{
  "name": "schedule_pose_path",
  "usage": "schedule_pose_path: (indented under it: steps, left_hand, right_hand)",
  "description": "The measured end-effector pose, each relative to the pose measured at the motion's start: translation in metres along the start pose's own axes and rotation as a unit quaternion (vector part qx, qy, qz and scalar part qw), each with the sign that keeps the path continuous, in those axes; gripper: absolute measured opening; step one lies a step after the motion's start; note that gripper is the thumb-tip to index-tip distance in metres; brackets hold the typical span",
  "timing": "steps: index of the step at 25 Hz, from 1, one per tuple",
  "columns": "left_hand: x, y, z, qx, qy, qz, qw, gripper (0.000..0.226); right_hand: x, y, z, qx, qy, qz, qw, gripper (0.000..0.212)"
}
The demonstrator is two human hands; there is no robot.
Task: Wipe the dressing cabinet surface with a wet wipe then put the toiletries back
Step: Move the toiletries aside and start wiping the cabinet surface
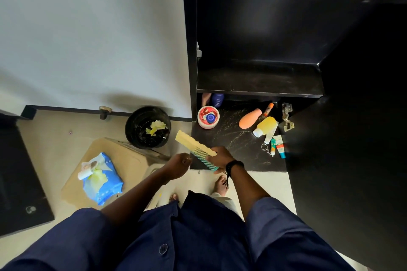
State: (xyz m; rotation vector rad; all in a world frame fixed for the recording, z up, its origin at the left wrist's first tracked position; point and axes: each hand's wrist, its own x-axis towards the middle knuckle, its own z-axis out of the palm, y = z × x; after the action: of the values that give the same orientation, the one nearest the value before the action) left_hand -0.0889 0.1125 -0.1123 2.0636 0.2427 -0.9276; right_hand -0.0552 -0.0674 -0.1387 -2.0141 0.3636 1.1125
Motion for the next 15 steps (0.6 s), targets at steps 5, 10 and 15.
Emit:
schedule_pose_path:
  steps: [5, 10, 15]
  left_hand:
    - [0.005, 0.003, 0.002, -0.017, 0.005, -0.010, 1.000, 0.026]
    - [0.010, 0.016, 0.008, -0.002, -0.013, -0.015, 1.000, 0.024]
    - [0.013, 0.036, 0.016, -0.014, -0.028, 0.002, 1.000, 0.036]
  right_hand:
    - [0.012, 0.019, -0.008, 0.057, 0.117, -0.006, 0.992, 0.035]
    - [0.011, 0.033, -0.012, 0.103, 0.181, 0.020, 0.978, 0.032]
    - [0.016, 0.048, -0.022, 0.033, 0.254, 0.019, 0.966, 0.033]
